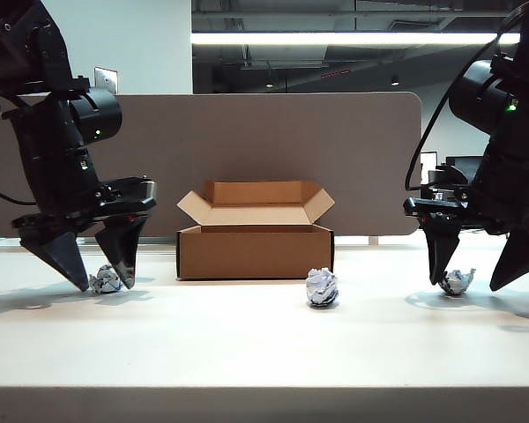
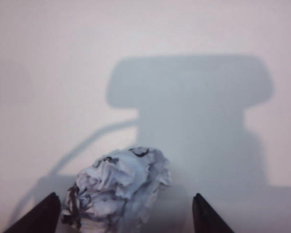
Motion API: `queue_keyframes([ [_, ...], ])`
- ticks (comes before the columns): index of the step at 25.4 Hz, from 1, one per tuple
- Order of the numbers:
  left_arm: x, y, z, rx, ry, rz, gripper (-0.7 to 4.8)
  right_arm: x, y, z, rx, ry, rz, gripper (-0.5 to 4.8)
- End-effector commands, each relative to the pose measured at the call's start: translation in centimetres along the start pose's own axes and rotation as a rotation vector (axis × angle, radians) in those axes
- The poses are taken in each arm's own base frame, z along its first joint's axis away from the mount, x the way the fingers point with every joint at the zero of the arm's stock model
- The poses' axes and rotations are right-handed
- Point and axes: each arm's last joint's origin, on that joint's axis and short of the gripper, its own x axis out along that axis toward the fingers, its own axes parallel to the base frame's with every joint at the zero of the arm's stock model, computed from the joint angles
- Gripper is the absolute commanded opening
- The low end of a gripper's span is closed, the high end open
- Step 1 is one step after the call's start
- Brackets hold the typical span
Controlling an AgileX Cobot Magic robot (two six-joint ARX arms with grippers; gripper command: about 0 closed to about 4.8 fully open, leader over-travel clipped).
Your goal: Pick up all the paper balls on the table and put them in the paper box.
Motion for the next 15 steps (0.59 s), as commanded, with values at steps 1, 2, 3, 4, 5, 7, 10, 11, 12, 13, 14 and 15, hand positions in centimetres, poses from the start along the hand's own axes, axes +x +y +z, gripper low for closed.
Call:
queue_keyframes([
  [1, 0.09, 0.03, 0.31, 0.001, -0.032, -0.003, 3.41, -0.17, 0.12, 0.42, 0.001, -0.032, 0.01, 3.64],
  [2, 0.09, 0.04, 0.37, 0.002, -0.038, -0.002, 3.41, -0.17, 0.13, 0.46, 0.001, -0.035, 0.01, 3.64],
  [3, 0.08, 0.04, 0.41, 0.002, -0.041, -0.003, 3.41, -0.17, 0.14, 0.49, 0.001, -0.038, 0.013, 3.64],
  [4, 0.08, 0.03, 0.41, 0.002, -0.042, -0.006, 3.4, -0.17, 0.15, 0.5, 0.001, -0.039, 0.015, 3.64],
  [5, 0.09, 0.02, 0.39, 0.002, -0.041, -0.01, 3.4, -0.17, 0.15, 0.49, 0.002, -0.038, 0.015, 3.63],
  [7, 0.09, -0.03, 0.35, 0.001, -0.037, -0.026, 3.39, -0.17, 0.18, 0.49, 0.001, -0.036, 0.027, 3.6],
  [10, 0.09, -0.06, 0.27, 0.0, -0.029, -0.03, 3.31, -0.17, 0.23, 0.46, 0.001, -0.03, 0.045, 3.04],
  [11, 0.09, -0.06, 0.26, 0.0, -0.028, -0.03, 3.31, -0.16, 0.26, 0.43, 0.001, -0.026, 0.055, 3.04],
  [12, 0.09, -0.06, 0.23, 0.0, -0.024, -0.03, 3.3, 0.0, 0.26, 0.36, 0.002, -0.018, 0.057, 3.04],
  [13, 0.09, -0.06, 0.22, 0.0, -0.023, -0.03, 3.24, 0.06, 0.24, 0.3, 0.002, -0.013, 0.055, 3.04],
  [14, 0.1, -0.07, 0.19, -0.001, -0.021, -0.031, 2.98, 0.48, 0.22, 0.09, 0.002, 0.006, 0.055, 3.04],
  [15, 0.1, -0.07, 0.19, -0.001, -0.021, -0.032, 2.95, 0.71, 0.21, -0.02, 0.001, 0.017, 0.053, 3.04],
])
